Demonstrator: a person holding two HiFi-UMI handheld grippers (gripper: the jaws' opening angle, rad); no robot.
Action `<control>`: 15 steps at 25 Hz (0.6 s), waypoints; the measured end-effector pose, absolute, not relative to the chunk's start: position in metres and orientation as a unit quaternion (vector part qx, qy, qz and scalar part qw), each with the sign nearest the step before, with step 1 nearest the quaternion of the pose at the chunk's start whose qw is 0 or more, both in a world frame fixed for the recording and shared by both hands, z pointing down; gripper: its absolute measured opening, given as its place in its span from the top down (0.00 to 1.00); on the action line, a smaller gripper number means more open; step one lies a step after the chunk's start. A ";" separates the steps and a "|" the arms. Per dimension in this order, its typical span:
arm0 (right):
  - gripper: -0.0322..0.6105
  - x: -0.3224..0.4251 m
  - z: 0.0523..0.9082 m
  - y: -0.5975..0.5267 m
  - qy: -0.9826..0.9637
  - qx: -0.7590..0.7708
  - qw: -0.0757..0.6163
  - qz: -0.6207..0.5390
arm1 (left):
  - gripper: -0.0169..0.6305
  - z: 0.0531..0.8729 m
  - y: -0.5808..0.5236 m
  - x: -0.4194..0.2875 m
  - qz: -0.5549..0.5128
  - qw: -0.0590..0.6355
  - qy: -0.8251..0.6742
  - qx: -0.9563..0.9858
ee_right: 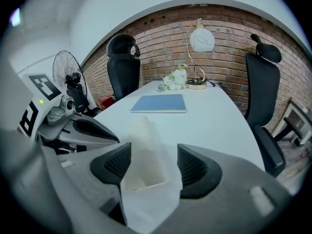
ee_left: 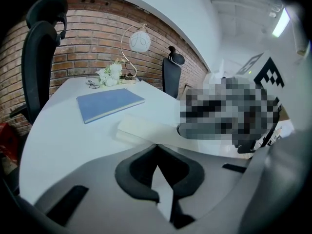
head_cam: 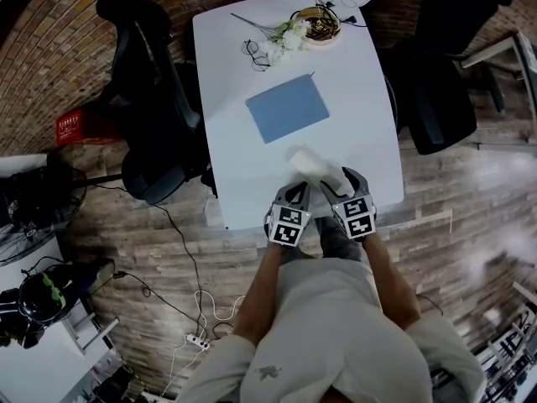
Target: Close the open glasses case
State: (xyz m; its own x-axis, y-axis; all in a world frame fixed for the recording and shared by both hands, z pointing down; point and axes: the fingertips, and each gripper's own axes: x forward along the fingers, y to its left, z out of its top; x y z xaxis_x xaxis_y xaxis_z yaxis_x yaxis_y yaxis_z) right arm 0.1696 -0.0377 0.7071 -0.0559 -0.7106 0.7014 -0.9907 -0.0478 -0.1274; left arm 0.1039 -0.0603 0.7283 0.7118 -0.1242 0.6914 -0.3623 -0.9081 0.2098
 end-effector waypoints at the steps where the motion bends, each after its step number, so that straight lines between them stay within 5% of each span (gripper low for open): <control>1: 0.49 0.170 0.703 -0.038 -0.651 0.654 0.217 0.317 | 0.97 0.724 -0.062 0.104 0.352 0.164 -0.132 0.912; 15: 0.49 0.192 0.634 -0.034 -0.658 0.685 0.167 0.266 | 0.97 0.648 -0.075 0.120 0.305 0.115 -0.134 0.936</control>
State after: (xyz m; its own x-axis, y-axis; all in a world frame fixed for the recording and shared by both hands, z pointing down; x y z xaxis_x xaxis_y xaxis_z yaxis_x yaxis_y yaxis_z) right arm 0.1916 -0.0341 0.6339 -0.0071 -0.8120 0.5836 -0.9895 -0.0785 -0.1213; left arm 0.1205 -0.0750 0.6484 0.7779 -0.1811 0.6018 -0.3210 -0.9377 0.1327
